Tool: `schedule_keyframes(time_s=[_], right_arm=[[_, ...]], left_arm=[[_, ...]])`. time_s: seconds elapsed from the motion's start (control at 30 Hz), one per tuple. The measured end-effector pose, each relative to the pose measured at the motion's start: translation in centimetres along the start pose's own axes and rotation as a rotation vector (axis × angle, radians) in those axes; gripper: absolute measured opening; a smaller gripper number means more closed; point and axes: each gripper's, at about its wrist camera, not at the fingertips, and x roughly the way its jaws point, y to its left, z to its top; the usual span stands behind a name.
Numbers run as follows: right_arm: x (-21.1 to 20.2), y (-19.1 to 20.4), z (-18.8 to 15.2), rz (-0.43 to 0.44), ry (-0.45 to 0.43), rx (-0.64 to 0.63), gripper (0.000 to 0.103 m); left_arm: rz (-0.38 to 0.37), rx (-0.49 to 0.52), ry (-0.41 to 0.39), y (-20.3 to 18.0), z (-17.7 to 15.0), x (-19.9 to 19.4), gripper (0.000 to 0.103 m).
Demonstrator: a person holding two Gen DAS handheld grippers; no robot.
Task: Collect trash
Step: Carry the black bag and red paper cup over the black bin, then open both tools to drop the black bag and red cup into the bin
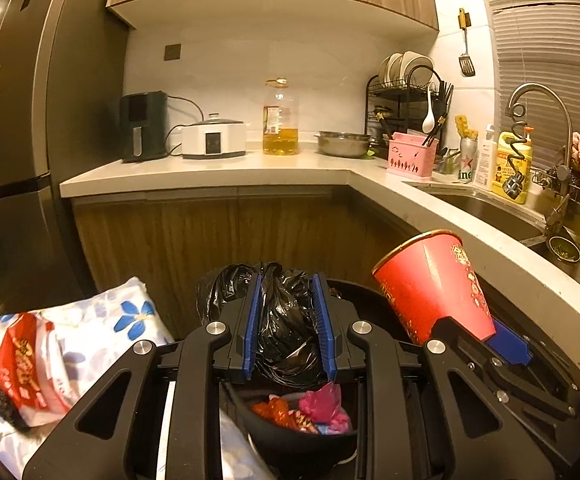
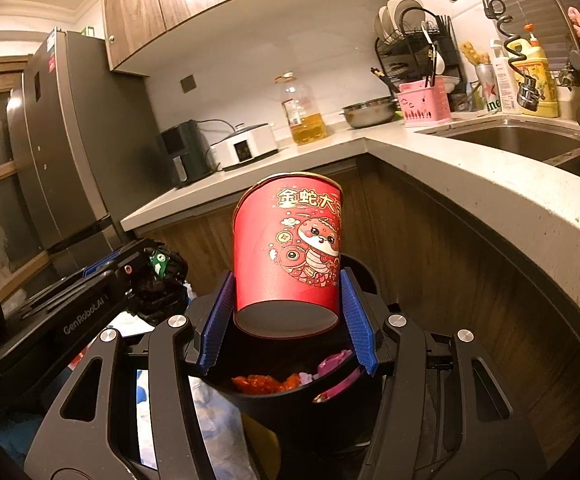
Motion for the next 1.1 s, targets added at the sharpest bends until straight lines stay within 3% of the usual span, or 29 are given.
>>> schedule_keyframes(time_s=[0.3,0.9,1.03,1.1], right_arm=[[1.5,-0.1,0.3,-0.018,0.005,-0.015,0.053],[3.8,-0.5,0.1,-0.011,0.028,-0.004,0.054],[4.4,-0.5,0.0,-0.008,0.037,-0.004,0.054],[4.7,-0.5,0.0,-0.007,0.043,-0.004,0.055]], left_arm=[[-0.029,-0.003,-0.021,-0.3,0.2,1.9,0.025],[-0.052,-0.043,0.017,0.8,-0.3,4.9,0.029],[-0.055,-0.048,0.023,1.0,-0.4,5.2,0.032],[-0.056,-0.052,0.02,1.1,-0.4,5.3,0.039]])
